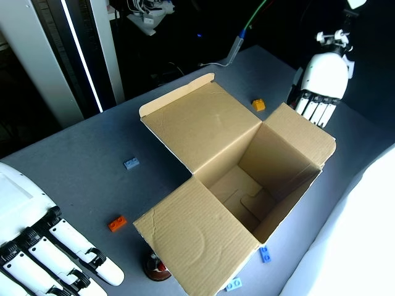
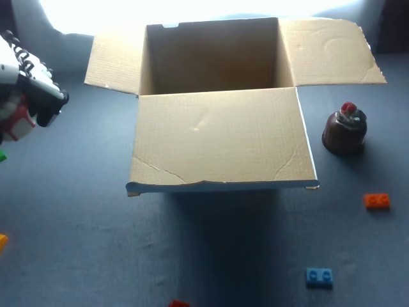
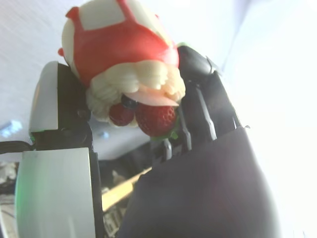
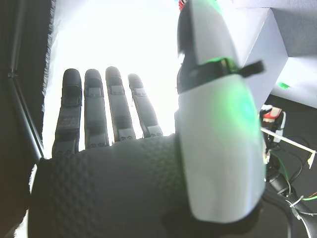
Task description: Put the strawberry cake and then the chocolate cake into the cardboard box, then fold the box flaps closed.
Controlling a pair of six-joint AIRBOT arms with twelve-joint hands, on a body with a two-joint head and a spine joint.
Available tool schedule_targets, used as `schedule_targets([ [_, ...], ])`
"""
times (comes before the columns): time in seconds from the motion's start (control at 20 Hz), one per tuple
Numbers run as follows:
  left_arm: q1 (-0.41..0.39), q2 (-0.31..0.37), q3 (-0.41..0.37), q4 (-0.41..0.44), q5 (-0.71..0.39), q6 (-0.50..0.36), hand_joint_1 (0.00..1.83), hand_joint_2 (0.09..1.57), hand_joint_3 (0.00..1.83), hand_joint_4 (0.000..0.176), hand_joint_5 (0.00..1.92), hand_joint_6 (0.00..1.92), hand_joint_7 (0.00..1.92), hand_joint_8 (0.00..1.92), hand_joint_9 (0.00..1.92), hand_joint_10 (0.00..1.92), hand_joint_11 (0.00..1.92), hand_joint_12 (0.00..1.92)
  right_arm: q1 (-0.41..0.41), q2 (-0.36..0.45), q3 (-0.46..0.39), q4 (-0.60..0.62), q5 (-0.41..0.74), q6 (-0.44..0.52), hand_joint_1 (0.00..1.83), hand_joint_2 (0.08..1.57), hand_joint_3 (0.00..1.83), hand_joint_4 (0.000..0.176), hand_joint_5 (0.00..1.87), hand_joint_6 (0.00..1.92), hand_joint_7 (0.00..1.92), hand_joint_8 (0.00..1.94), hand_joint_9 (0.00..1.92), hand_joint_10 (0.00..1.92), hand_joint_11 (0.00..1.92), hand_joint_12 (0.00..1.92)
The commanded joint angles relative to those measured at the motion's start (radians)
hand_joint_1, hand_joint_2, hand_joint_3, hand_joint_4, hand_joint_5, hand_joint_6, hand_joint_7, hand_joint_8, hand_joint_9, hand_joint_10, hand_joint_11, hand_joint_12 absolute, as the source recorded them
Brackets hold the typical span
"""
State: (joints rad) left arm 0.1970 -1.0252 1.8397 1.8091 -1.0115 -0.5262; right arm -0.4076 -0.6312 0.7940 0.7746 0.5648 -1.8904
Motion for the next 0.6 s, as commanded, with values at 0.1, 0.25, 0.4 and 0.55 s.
schedule_targets([
  [0.1, -0.058, 0.037, -0.012, -0.012, -0.017, -0.018, 1.45, 1.27, 0.0, 0.0, 0.4, 1.29, 0.55, 1.55, 0.64, 1.68, 0.43, 1.92, 0.006, 0.012, 0.003, -0.028, 0.114, -0.01, 1.02, 1.05, 0.01, 0.0, 0.04, 0.0, 0.14, 0.0, 0.15, 0.0, 0.0, 0.31],
  [0.25, -0.093, 0.052, -0.018, 0.034, -0.029, -0.032, 1.43, 1.27, 0.0, 0.0, 0.41, 1.33, 0.55, 1.58, 0.6, 1.68, 0.41, 1.9, 0.006, 0.012, 0.003, -0.028, 0.117, -0.011, 1.02, 1.03, 0.0, 0.001, 0.05, 0.0, 0.14, 0.0, 0.16, 0.01, 0.0, 0.31],
  [0.4, -0.117, 0.057, 0.0, 0.053, -0.043, -0.045, 1.45, 1.3, 0.0, 0.0, 0.35, 1.48, 0.48, 1.65, 0.59, 1.73, 0.37, 1.92, 0.006, 0.012, 0.003, -0.028, 0.118, -0.011, 1.0, 1.03, 0.0, 0.002, 0.02, 0.0, 0.13, 0.0, 0.11, 0.0, 0.0, 0.21],
  [0.55, -0.219, 0.056, 0.013, 0.142, -0.097, -0.094, 1.45, 1.29, 0.0, 0.0, 0.36, 1.4, 0.51, 1.62, 0.6, 1.73, 0.37, 1.92, 0.006, 0.012, 0.003, -0.028, 0.118, -0.011, 0.97, 1.03, 0.0, 0.0, 0.05, 0.01, 0.13, 0.0, 0.1, 0.0, 0.0, 0.14],
])
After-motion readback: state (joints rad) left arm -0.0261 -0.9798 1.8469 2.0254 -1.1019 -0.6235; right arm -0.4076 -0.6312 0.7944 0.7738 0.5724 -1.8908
